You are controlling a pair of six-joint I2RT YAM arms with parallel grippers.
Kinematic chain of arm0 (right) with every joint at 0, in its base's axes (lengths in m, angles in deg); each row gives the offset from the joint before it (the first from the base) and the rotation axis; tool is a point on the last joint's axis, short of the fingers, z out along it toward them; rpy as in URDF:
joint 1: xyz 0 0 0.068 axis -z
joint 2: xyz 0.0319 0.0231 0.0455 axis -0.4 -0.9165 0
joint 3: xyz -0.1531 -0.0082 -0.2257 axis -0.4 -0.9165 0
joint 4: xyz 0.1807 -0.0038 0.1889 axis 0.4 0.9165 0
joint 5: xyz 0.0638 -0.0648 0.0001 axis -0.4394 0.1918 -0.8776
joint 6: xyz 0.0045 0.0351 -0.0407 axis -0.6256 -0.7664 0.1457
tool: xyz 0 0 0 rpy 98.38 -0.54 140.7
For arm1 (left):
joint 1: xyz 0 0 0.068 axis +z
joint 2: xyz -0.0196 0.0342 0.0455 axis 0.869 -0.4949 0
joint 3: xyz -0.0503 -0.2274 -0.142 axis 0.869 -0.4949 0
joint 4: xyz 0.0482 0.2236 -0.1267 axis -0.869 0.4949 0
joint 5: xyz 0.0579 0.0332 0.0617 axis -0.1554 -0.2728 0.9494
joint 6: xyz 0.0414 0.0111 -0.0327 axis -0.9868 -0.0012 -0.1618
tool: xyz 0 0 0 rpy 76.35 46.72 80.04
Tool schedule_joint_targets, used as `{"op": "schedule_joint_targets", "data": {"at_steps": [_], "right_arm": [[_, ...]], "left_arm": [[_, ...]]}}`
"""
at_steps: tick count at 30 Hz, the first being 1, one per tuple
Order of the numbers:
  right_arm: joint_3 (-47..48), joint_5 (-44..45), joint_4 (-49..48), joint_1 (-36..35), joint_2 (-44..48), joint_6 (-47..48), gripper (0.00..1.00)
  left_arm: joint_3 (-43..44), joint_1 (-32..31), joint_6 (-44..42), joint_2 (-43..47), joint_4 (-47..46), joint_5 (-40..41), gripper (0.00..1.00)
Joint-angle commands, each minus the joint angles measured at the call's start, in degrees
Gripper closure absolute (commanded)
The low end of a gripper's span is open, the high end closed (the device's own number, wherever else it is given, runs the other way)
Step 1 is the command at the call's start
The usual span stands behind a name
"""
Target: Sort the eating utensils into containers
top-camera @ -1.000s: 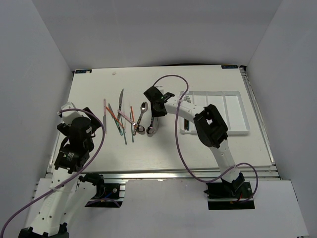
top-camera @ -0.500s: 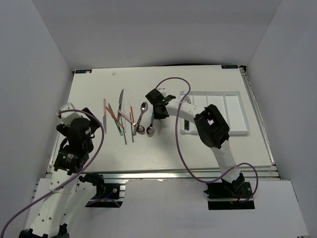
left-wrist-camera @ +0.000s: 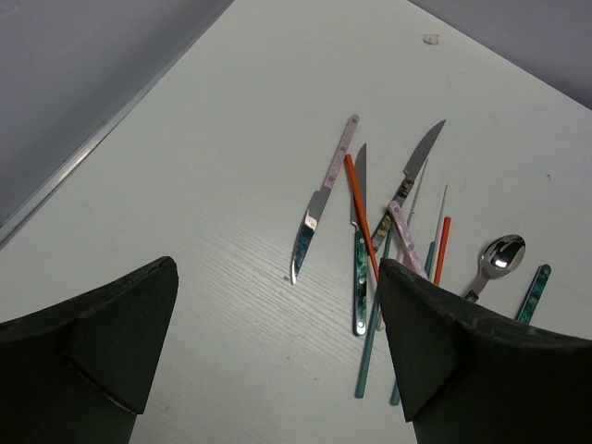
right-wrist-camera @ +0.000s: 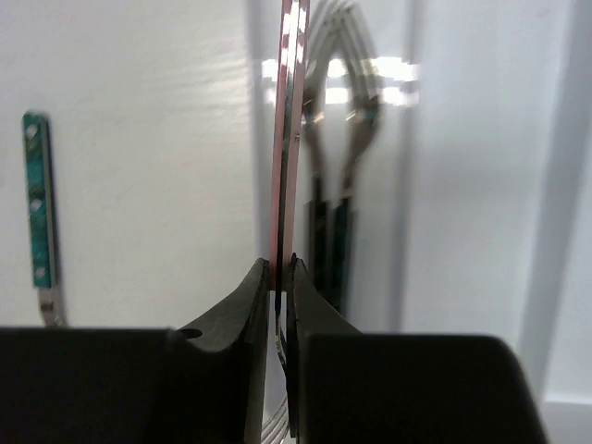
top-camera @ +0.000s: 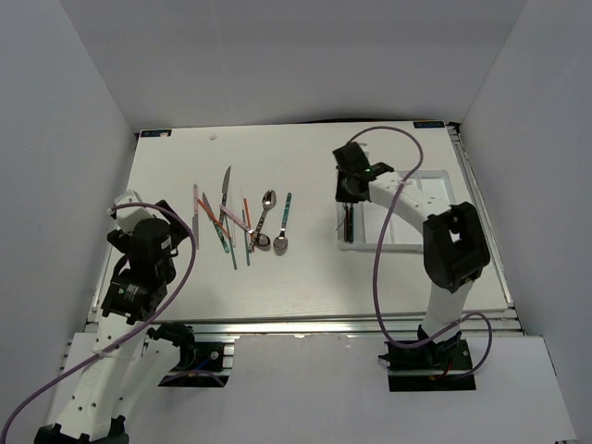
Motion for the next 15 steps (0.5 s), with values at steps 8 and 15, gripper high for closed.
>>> {"op": "schedule_joint_targets", "data": {"at_steps": [8,15], "right_arm": [[-2.03,-5.3,-2.26,6.68,-0.03,8.12,1.0],[-4.23,-6.62,-3.32,6.59,-0.03,7.51,0.83]], "left_arm": [[-0.1,-0.18,-0.61,-1.75,-0.74,-1.01,0.02],[-0.1,-0.18,-0.61,-2.46,-0.74,-1.1,0.02]]}}
